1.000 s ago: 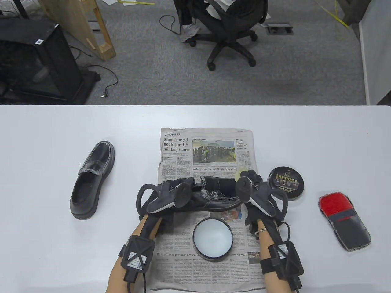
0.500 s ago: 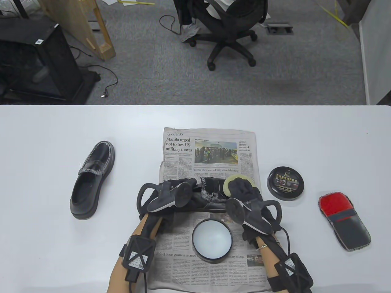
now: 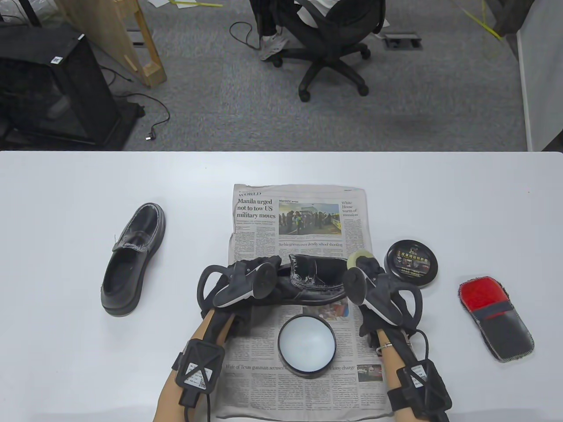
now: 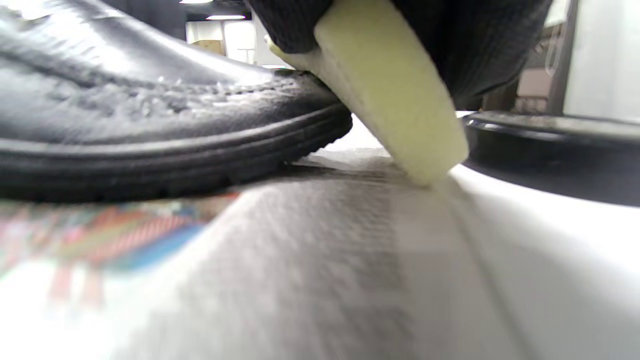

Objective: Dip and apply leather care cream with polishing sponge on shoes

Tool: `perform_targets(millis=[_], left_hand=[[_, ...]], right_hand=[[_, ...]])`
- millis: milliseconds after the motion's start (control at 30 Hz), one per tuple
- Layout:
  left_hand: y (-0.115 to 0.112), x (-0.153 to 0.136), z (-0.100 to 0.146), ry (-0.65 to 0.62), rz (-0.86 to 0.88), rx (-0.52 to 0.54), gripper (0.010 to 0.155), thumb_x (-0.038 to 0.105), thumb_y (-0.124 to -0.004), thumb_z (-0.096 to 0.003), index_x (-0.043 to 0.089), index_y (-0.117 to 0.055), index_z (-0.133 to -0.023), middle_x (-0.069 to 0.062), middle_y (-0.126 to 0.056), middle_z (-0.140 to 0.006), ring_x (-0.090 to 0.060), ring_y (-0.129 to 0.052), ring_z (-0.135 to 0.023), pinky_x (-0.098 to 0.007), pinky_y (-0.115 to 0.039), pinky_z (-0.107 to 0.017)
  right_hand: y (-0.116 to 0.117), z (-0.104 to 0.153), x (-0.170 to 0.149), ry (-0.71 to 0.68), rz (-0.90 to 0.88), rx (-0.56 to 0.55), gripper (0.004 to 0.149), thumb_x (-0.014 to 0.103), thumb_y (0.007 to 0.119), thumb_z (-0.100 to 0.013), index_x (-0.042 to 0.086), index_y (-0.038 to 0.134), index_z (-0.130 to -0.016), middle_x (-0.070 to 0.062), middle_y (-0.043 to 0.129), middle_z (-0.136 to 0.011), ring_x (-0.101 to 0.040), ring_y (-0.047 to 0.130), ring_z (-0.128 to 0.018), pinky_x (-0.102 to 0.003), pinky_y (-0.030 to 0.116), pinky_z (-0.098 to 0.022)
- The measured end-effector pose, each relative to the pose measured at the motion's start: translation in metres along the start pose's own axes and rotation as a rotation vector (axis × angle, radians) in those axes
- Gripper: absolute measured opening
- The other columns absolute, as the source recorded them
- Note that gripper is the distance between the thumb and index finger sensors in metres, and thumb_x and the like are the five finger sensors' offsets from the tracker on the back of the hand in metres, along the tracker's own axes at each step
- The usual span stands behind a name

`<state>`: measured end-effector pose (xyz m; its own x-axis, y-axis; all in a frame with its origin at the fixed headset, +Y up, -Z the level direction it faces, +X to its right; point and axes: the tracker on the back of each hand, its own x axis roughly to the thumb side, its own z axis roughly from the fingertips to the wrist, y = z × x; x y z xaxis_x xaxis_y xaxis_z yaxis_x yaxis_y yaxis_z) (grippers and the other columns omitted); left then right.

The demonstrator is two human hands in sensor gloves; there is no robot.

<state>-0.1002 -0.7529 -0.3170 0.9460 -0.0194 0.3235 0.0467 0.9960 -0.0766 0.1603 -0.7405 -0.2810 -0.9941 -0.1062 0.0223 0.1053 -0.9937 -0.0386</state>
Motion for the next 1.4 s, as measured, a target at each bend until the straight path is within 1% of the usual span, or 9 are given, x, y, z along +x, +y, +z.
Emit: perform_targets(millis=[167,300,400,500,633,867,1067,1200,1400], left_hand=[[0.0,0.0,-0.001,-0.015,-0.001,-0.004,0.082,0.064,-0.077,-0.033,0.038,-0.059,-0.109,0.01,-0.081,-0.109,-0.019,-0.085,-0.095,-0.042,-0.077,-0.07],[0.0,0.0,-0.001,-0.024,0.001,-0.008,0.081,0.064,-0.077,-0.0327,0.04,-0.059,-0.108,0.012,-0.079,-0.11,-0.018,-0.085,-0.096,-0.042,-0.077,-0.071],[0.0,0.0,-0.001,-0.027,0.006,-0.008,0.081,0.064,-0.077,-0.0327,0.04,-0.058,-0.108,0.012,-0.079,-0.11,-0.018,-0.085,-0.096,-0.042,-0.077,-0.071],[-0.001,-0.001,-0.001,-0.026,0.018,-0.004,0.081,0.064,-0.077,-0.0327,0.04,-0.059,-0.108,0.011,-0.079,-0.11,-0.018,-0.085,-0.096,-0.042,-0.077,-0.071],[-0.001,-0.002,0.0,-0.014,0.021,0.007,0.082,0.065,-0.077,-0.0323,0.039,-0.059,-0.108,0.01,-0.082,-0.109,-0.019,-0.086,-0.094,-0.041,-0.078,-0.069],[0.0,0.0,0.0,0.007,-0.004,0.006,0.083,0.065,-0.077,-0.0319,0.038,-0.061,-0.108,0.008,-0.084,-0.106,-0.02,-0.088,-0.092,-0.042,-0.079,-0.067],[0.0,0.0,-0.001,-0.012,0.003,-0.003,0.081,0.064,-0.077,-0.0325,0.039,-0.06,-0.107,0.01,-0.082,-0.108,-0.019,-0.086,-0.094,-0.042,-0.077,-0.07],[0.0,0.0,-0.002,-0.02,0.0,-0.008,0.081,0.064,-0.077,-0.0324,0.04,-0.06,-0.107,0.011,-0.081,-0.109,-0.018,-0.086,-0.095,-0.042,-0.077,-0.071],[-0.001,-0.001,-0.001,-0.022,0.022,-0.001,0.081,0.064,-0.077,-0.0325,0.039,-0.06,-0.108,0.011,-0.081,-0.109,-0.018,-0.086,-0.095,-0.042,-0.077,-0.071]], right_hand=[[-0.008,0.025,0.022,-0.138,0.052,-0.074,0.048,0.03,0.062,-0.061,0.008,0.06,-0.104,-0.02,0.072,-0.102,-0.04,0.088,-0.085,-0.045,0.079,-0.06],[-0.017,0.017,0.038,-0.191,0.006,-0.091,0.047,0.031,0.06,-0.062,0.019,0.056,-0.107,-0.011,0.063,-0.111,-0.039,0.072,-0.099,-0.051,0.068,-0.07],[-0.017,-0.005,0.043,-0.141,-0.12,-0.034,0.047,0.031,0.059,-0.062,0.021,0.053,-0.108,-0.01,0.058,-0.114,-0.039,0.065,-0.103,-0.054,0.061,-0.072],[-0.012,-0.025,0.036,-0.054,-0.139,0.007,0.047,0.031,0.058,-0.062,0.022,0.052,-0.108,-0.009,0.058,-0.114,-0.038,0.065,-0.103,-0.053,0.061,-0.071],[-0.002,-0.033,0.019,0.05,-0.105,0.032,0.047,0.031,0.059,-0.062,0.021,0.053,-0.108,-0.012,0.06,-0.112,-0.04,0.071,-0.098,-0.049,0.07,-0.067],[0.001,-0.004,0.0,0.004,-0.03,0.017,0.048,0.027,0.062,-0.062,0.009,0.057,-0.105,-0.023,0.072,-0.101,-0.04,0.092,-0.08,-0.039,0.087,-0.053],[-0.011,0.023,0.024,-0.137,0.034,-0.088,0.047,0.026,0.064,-0.061,0.009,0.06,-0.105,-0.022,0.072,-0.102,-0.04,0.09,-0.083,-0.037,0.086,-0.058],[-0.02,0.009,0.045,-0.186,-0.039,-0.105,0.046,0.027,0.063,-0.061,0.02,0.057,-0.106,-0.011,0.064,-0.111,-0.04,0.074,-0.098,-0.051,0.074,-0.067],[-0.012,-0.031,0.041,-0.053,-0.118,-0.026,0.046,0.028,0.061,-0.061,0.022,0.056,-0.107,-0.009,0.062,-0.112,-0.037,0.07,-0.101,-0.052,0.069,-0.07]])
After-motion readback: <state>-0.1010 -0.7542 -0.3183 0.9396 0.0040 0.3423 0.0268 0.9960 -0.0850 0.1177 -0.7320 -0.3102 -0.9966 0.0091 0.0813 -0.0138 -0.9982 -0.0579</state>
